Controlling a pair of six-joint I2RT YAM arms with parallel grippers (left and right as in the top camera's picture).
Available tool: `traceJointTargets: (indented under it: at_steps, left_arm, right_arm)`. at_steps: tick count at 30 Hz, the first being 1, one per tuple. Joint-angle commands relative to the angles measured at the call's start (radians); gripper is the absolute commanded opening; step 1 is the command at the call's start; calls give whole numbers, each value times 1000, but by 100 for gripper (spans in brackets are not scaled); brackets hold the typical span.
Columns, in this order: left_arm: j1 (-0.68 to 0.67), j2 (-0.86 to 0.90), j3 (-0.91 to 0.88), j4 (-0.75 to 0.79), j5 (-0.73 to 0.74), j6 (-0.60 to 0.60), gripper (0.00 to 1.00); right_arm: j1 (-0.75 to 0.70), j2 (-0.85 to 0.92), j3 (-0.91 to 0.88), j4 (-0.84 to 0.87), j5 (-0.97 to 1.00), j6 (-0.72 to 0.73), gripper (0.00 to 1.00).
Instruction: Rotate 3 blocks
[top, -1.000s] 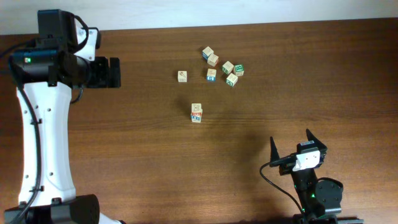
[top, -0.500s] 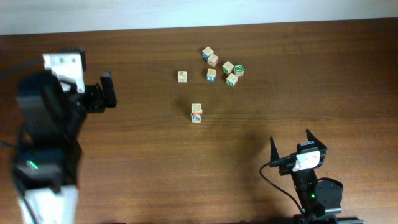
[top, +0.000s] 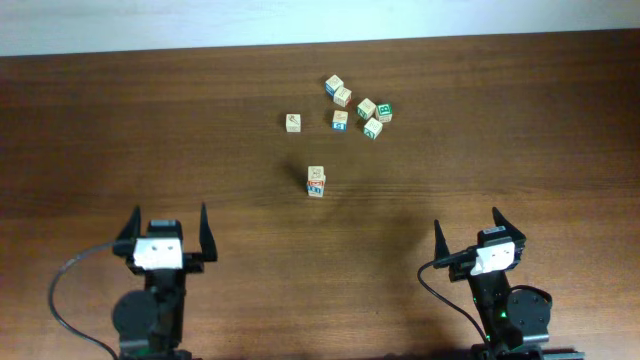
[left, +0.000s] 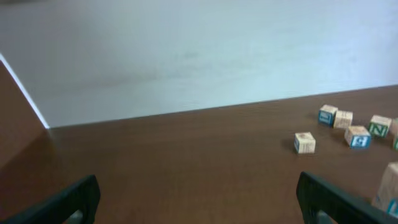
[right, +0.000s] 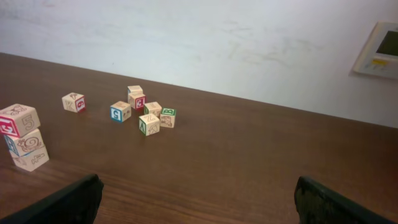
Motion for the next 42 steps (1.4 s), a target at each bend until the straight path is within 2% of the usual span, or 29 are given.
traceJointTargets:
  at_steps: [1,6,13,42]
  left_arm:
    - [0,-128,-87,15,-10,72,99]
    - [0,-243,-154,14,-25,150,99]
    - [0,-291,-157,-184,-58,149,99]
    - [0,-291,-156,-179,-31,148,99]
  right_arm:
    - [-6,-8,-9,0,-9,0,98]
    - [-6,-8,-9,0,-9,0,98]
    - [-6,-9,-9,0,-9,0,98]
    - [-6,-9,-9,0,-9,0,98]
